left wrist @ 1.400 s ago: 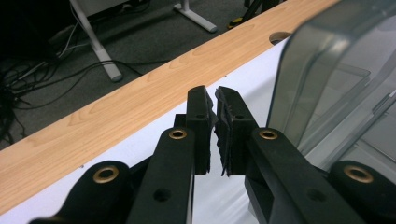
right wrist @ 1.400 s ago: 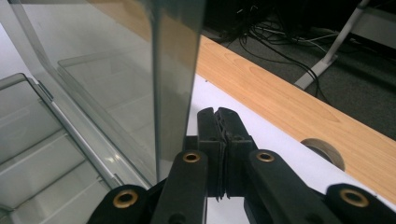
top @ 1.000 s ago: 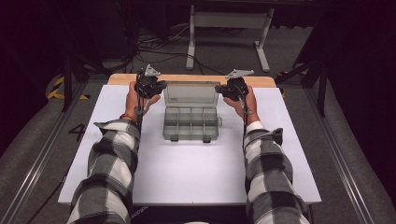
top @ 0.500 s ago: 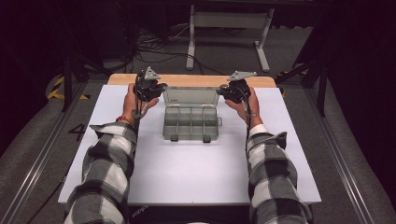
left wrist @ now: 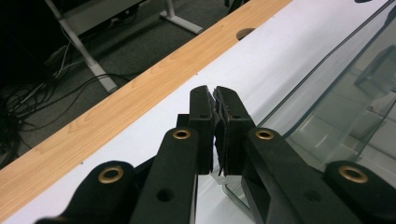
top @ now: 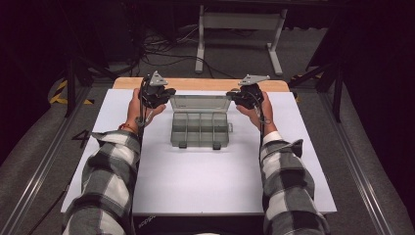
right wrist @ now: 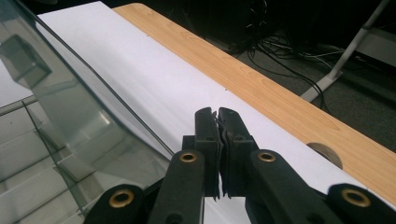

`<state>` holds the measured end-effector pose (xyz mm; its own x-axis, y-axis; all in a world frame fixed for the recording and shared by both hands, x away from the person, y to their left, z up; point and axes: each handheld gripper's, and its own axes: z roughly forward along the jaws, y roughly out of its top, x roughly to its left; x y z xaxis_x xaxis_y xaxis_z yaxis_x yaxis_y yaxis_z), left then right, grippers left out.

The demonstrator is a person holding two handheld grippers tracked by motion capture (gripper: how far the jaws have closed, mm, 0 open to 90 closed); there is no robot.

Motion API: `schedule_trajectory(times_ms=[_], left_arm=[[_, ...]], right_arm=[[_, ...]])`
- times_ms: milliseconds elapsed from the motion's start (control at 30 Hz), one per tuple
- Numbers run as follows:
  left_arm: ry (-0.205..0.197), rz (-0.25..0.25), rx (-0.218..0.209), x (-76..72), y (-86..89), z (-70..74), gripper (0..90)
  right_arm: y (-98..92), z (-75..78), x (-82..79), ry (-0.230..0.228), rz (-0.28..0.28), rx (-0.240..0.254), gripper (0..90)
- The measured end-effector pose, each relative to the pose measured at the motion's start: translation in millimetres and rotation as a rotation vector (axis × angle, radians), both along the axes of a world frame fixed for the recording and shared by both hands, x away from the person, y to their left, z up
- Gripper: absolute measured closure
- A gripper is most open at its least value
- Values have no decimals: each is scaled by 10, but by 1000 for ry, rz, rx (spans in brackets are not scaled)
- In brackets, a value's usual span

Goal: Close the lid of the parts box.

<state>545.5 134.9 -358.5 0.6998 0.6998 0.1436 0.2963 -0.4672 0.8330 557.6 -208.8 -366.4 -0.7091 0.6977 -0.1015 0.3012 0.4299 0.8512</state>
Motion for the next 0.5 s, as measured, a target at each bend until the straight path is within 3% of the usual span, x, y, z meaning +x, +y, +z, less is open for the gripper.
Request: schedule_trajectory(times_ms=[200, 500], left_arm=[[-6, -9, 20, -23, -1, 24, 859], [-11, -21, 15, -90, 26, 11, 860]], right_arm=[[2, 11, -20, 0, 11, -1, 874], [-3, 37, -71, -2, 41, 8, 868]])
